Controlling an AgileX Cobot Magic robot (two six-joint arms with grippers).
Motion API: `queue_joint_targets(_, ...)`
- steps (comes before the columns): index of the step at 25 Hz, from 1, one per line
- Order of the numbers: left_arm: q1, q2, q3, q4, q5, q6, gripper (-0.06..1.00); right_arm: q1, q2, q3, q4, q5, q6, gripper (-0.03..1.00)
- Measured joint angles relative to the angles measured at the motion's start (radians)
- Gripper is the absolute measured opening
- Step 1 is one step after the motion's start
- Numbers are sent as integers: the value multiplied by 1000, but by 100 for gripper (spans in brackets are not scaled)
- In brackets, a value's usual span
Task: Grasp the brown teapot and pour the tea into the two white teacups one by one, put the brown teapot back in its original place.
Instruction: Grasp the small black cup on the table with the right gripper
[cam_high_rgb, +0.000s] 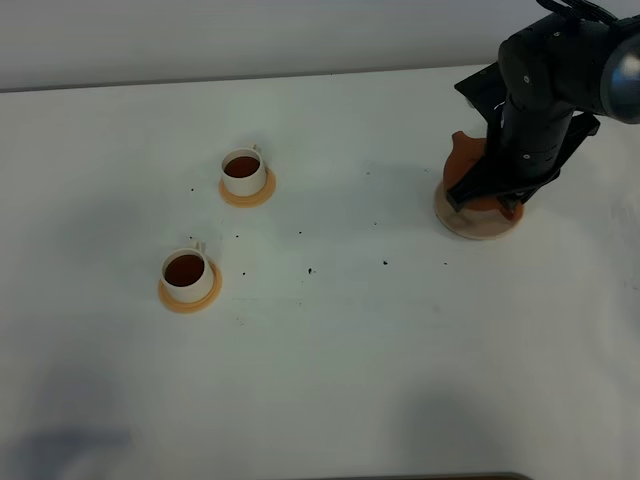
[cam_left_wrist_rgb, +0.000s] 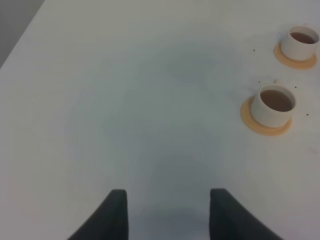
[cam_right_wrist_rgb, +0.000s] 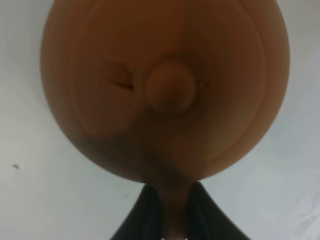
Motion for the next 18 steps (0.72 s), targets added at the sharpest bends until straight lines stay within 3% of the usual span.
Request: queue_joint_targets(18, 0, 0, 0, 0, 0, 0, 38, 0, 0, 28, 11, -44, 0, 9)
